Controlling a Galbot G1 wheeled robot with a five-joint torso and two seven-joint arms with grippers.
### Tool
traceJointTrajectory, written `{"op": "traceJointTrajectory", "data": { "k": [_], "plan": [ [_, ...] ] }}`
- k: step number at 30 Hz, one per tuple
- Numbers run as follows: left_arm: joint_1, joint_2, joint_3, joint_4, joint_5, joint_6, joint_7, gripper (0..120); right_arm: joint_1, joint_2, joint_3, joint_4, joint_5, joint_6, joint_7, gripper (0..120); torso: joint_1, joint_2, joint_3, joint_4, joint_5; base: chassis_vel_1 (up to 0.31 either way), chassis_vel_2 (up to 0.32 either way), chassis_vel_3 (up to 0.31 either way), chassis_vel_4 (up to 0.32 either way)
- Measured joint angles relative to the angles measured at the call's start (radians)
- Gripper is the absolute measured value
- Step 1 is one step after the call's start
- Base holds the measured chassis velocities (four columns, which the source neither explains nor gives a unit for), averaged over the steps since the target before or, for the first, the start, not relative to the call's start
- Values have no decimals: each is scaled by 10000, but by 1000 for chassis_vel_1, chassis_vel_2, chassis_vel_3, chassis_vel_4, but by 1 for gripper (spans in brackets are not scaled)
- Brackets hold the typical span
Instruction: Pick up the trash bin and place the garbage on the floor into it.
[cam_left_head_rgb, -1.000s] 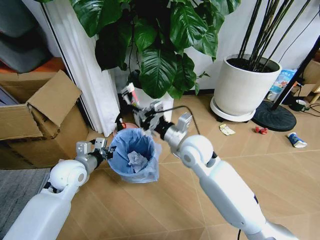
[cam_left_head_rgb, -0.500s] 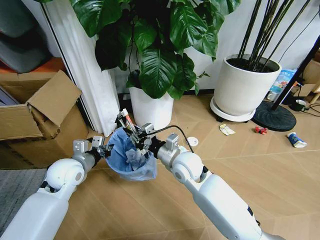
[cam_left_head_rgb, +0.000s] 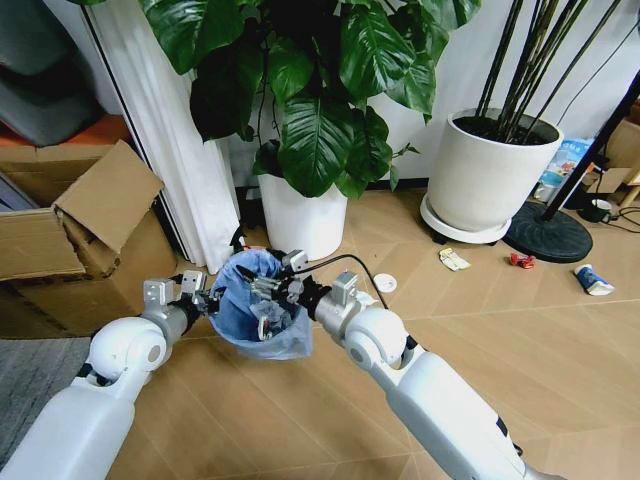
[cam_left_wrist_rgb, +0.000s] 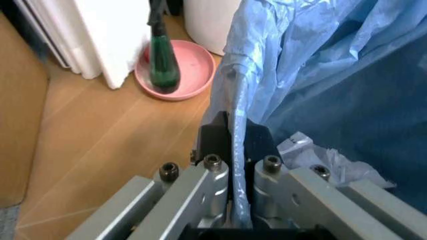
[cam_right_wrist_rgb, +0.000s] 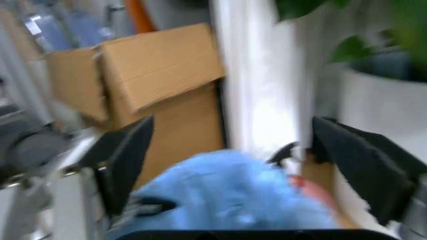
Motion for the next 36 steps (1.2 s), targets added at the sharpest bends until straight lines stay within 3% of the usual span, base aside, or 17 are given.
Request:
{"op": "traceJointTrajectory", "data": {
  "k": [1, 6, 9, 19, 36],
  "plan": [
    [25, 0, -46, 0, 18, -7, 0, 0, 0, -6, 161, 10, 4, -14, 80, 98, 0, 0, 0, 0, 1, 0, 0, 0, 0],
    [231, -27, -291, -4, 347, -120, 40, 0, -245, -132, 1251, 41, -75, -447, 524, 100, 0, 2, 0, 0, 1, 0, 0, 0, 0],
    [448, -152, -486, -104, 846, -285, 101, 0, -1149, -350, 2607, 110, -413, -982, 1109, 100, 0, 2, 0, -2, 2, 0, 0, 0, 0],
    [799, -264, -635, -366, 1221, -400, 195, 0, -3169, -473, 5054, -28, -1320, -402, 289, 100, -1, 2, -1, -3, 3, 0, 0, 0, 0],
    [1116, -219, -705, -803, 1441, -409, 112, 0, -4322, -16, 5966, -342, -2099, 314, -126, 100, -1, 2, 0, -1, 0, -44, 48, 53, -46]
  ]
}}
